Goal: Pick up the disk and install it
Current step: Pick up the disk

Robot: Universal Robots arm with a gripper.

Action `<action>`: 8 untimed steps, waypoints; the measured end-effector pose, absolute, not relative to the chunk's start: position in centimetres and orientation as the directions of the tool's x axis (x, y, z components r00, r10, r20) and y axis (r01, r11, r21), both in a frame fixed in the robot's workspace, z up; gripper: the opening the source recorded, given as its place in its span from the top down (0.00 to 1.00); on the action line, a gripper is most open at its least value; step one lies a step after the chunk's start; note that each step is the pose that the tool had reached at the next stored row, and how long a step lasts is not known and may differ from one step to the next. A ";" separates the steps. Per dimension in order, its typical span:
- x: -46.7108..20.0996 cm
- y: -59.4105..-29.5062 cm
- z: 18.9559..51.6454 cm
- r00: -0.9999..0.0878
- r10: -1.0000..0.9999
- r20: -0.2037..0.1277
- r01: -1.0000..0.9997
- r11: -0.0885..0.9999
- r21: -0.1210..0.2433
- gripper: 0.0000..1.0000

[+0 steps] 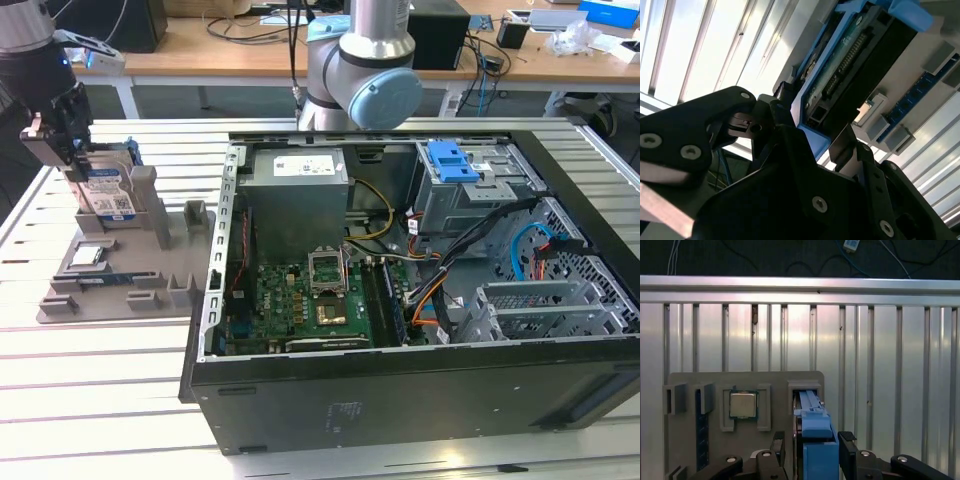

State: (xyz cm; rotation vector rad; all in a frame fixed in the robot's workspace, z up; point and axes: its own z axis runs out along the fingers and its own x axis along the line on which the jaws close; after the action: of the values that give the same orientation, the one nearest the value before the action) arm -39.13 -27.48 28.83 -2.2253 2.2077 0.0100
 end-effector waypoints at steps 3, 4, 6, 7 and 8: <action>-39.1 -27.5 28.8 0.008 -1.000 -0.008 -1.000 -0.008 -0.001 0.46; -39.1 -27.5 28.8 0.008 -1.000 -0.007 -1.000 -0.008 -0.001 0.46; -39.1 -27.5 28.8 0.008 -1.000 -0.006 -1.000 -0.008 -0.001 0.46; -39.1 -27.5 28.8 0.008 -1.000 -0.005 -1.000 -0.008 -0.001 0.46; -39.1 -27.5 28.8 0.008 -1.000 -0.005 -1.000 -0.008 -0.001 0.47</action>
State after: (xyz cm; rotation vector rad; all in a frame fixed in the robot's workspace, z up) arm -39.12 -27.47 28.82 -2.2277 2.2099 0.0044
